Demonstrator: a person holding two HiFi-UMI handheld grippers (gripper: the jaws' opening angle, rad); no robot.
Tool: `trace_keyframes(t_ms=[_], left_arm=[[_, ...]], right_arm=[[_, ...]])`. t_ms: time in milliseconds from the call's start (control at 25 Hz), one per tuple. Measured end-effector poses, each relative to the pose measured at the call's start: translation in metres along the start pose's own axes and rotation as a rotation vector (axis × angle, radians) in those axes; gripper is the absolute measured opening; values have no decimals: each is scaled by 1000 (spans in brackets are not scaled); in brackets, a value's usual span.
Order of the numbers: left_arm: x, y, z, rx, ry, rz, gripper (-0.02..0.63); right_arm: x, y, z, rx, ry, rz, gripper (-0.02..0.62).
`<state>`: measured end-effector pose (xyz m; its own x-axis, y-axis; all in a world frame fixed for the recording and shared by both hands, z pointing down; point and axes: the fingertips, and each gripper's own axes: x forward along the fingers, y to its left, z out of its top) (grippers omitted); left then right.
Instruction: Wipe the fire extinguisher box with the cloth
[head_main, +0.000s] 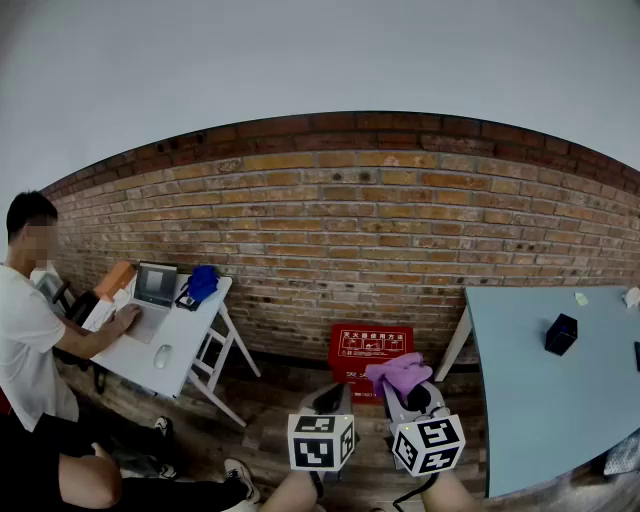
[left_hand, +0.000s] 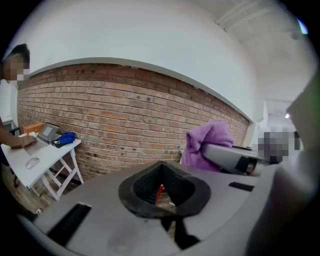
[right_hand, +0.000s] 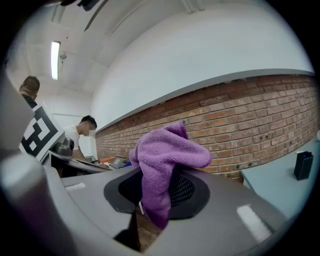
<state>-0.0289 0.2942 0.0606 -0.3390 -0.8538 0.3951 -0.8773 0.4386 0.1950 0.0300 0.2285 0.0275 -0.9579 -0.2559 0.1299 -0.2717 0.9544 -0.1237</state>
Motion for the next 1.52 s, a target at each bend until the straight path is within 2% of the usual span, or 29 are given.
trace_keyframes(t_ms=[640, 920, 1080, 1320, 1520], left_arm=[[-8, -8, -8, -3, 12, 43, 6], [3, -34, -24, -1, 40, 46, 6], [17, -57, -32, 12, 68, 21, 6], [50, -80, -40, 46, 126, -44, 6], [92, -87, -40, 43, 147, -106, 6]], right_arm=[[-10, -9, -12, 47, 15, 7, 103], [-25, -34, -33, 71, 60, 17, 103], [-33, -54, -46, 72, 95, 27, 101], [-41, -95, -63, 112, 129, -36, 101], [-21, -134, -80, 108, 184, -103, 101]])
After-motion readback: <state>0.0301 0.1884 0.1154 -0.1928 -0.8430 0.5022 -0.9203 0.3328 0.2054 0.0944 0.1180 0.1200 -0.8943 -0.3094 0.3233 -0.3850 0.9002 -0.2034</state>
